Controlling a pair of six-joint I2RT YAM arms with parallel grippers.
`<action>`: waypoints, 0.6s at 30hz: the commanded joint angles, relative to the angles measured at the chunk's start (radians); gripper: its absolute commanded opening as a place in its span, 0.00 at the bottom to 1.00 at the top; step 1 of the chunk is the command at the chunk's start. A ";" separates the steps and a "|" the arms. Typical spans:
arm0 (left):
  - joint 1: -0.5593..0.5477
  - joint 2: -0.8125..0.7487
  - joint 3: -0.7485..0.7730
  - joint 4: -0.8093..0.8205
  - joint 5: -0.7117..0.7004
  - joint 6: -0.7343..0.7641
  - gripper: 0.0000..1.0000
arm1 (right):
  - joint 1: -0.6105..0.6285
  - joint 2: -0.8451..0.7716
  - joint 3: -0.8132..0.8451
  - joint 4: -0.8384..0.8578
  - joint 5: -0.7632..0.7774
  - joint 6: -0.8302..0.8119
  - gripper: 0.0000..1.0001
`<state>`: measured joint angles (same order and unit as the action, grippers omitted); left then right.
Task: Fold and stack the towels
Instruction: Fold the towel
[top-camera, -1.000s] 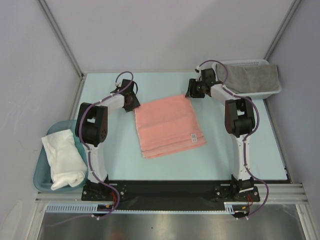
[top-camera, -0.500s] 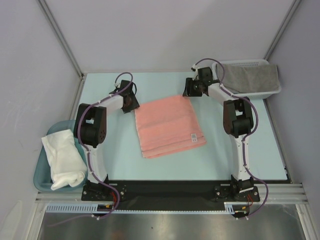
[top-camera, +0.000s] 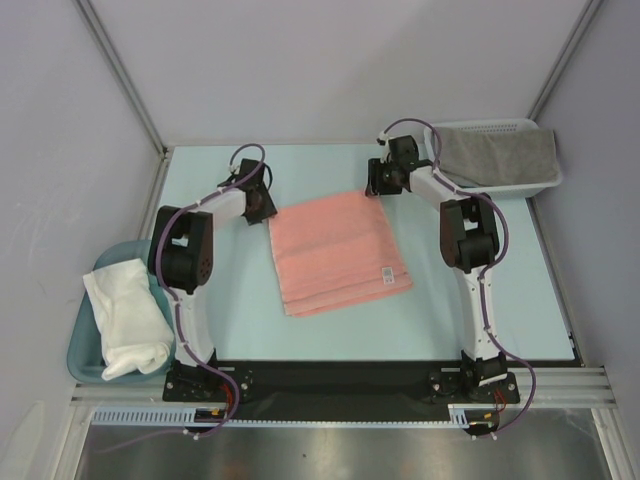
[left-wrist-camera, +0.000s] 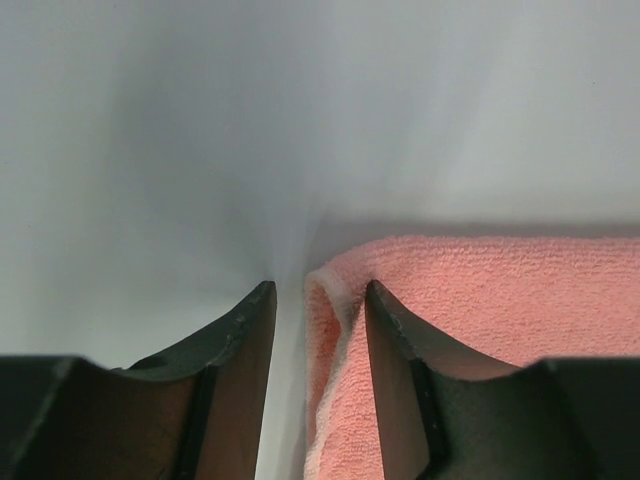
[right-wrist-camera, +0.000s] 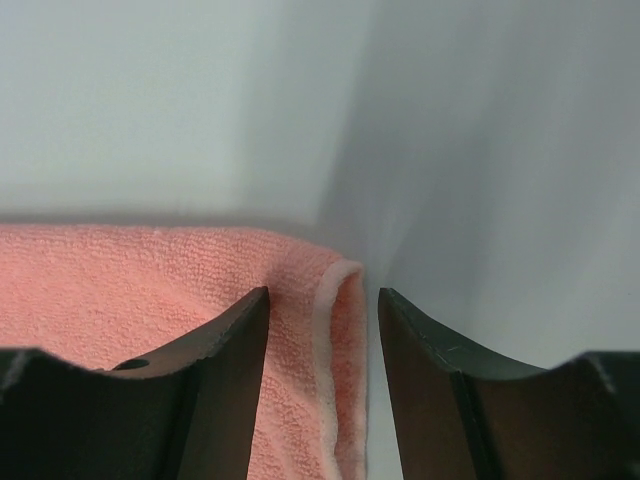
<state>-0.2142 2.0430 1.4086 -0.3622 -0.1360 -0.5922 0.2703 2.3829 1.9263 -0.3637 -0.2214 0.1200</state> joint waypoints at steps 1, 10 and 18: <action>0.009 0.048 0.058 -0.020 0.018 0.029 0.45 | 0.003 0.019 0.062 -0.018 0.039 -0.026 0.53; 0.009 0.135 0.173 -0.037 0.073 0.043 0.36 | 0.006 0.067 0.112 -0.030 0.053 -0.022 0.31; 0.009 0.143 0.210 -0.038 0.102 0.057 0.15 | -0.016 0.038 0.097 -0.009 0.048 0.004 0.06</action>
<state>-0.2108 2.1723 1.5921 -0.3847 -0.0631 -0.5571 0.2676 2.4317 2.0010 -0.3866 -0.1833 0.1112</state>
